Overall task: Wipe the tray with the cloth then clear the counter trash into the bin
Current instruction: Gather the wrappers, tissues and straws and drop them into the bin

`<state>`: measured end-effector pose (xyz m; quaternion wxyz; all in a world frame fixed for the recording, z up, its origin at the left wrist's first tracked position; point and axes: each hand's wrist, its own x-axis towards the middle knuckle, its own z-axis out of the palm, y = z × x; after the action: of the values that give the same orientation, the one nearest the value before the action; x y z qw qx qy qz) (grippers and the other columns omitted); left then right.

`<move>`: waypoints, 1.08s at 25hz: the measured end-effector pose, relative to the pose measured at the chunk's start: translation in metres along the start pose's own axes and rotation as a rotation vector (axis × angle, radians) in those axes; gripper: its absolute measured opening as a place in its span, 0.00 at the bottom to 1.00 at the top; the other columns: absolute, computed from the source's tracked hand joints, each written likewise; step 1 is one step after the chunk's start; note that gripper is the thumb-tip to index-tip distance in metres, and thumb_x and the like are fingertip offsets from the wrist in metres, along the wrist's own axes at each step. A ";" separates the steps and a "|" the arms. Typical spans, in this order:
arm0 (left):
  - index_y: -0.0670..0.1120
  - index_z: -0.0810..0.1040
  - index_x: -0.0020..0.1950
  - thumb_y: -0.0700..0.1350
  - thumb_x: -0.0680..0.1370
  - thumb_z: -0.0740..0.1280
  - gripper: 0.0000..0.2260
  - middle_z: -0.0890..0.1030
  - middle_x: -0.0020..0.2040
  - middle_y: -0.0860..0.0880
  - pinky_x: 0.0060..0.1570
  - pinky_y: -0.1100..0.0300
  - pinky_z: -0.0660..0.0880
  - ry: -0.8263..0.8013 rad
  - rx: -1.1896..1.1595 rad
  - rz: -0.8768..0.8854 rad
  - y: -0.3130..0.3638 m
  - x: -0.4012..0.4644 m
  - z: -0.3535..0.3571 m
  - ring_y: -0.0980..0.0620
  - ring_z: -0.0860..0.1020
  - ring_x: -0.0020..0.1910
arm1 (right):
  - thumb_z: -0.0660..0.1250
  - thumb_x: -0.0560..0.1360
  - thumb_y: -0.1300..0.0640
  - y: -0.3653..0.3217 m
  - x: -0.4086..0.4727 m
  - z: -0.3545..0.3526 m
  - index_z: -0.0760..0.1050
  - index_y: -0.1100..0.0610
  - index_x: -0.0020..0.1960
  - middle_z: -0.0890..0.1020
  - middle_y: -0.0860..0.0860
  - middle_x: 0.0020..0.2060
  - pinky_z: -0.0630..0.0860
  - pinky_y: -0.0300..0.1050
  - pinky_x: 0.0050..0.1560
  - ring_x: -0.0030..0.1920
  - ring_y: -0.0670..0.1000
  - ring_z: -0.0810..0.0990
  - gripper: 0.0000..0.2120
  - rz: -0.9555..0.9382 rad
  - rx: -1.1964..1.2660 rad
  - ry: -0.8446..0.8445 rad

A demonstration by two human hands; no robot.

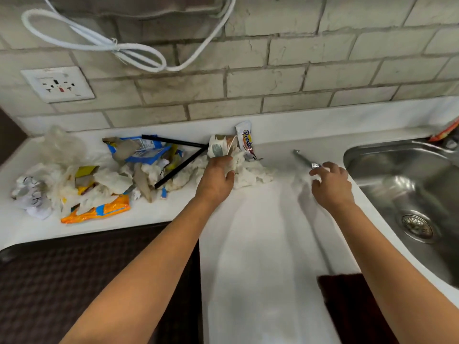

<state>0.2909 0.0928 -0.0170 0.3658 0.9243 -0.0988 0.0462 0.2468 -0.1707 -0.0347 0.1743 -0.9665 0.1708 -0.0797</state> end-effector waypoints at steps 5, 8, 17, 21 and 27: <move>0.48 0.62 0.73 0.40 0.76 0.62 0.25 0.63 0.72 0.43 0.69 0.54 0.62 -0.195 0.228 0.066 -0.011 0.045 0.015 0.45 0.62 0.71 | 0.58 0.77 0.59 0.008 0.047 0.017 0.68 0.49 0.67 0.58 0.56 0.72 0.62 0.60 0.65 0.70 0.63 0.56 0.19 0.074 -0.113 -0.078; 0.51 0.66 0.71 0.40 0.75 0.64 0.24 0.62 0.72 0.45 0.68 0.57 0.63 -0.311 0.302 0.024 -0.017 0.054 0.022 0.45 0.64 0.70 | 0.55 0.78 0.60 0.016 0.059 0.028 0.70 0.49 0.66 0.67 0.56 0.67 0.68 0.55 0.59 0.63 0.62 0.65 0.19 0.129 -0.044 -0.141; 0.46 0.75 0.59 0.40 0.75 0.66 0.13 0.73 0.60 0.43 0.48 0.61 0.71 0.071 0.018 -0.048 -0.021 0.031 0.014 0.43 0.77 0.49 | 0.57 0.77 0.62 0.019 0.052 0.033 0.69 0.59 0.64 0.69 0.63 0.60 0.71 0.50 0.51 0.52 0.65 0.75 0.16 0.177 0.157 -0.012; 0.41 0.76 0.57 0.39 0.74 0.68 0.11 0.73 0.58 0.42 0.43 0.76 0.65 0.223 -0.170 -0.052 -0.019 0.023 0.006 0.51 0.74 0.47 | 0.58 0.77 0.61 0.018 0.053 0.031 0.70 0.65 0.62 0.72 0.67 0.57 0.71 0.52 0.52 0.54 0.67 0.73 0.15 0.242 0.125 -0.010; 0.47 0.74 0.54 0.42 0.75 0.68 0.08 0.77 0.48 0.51 0.37 0.75 0.70 0.245 -0.514 -0.260 -0.015 0.012 -0.002 0.54 0.76 0.45 | 0.58 0.75 0.64 0.013 0.047 0.028 0.74 0.60 0.54 0.77 0.62 0.51 0.71 0.49 0.45 0.48 0.63 0.75 0.10 0.296 0.175 -0.060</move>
<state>0.3062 0.1032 -0.0232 0.5997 0.7938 0.0565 0.0838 0.2922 -0.1904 -0.0615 0.2728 -0.9138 0.2983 -0.0388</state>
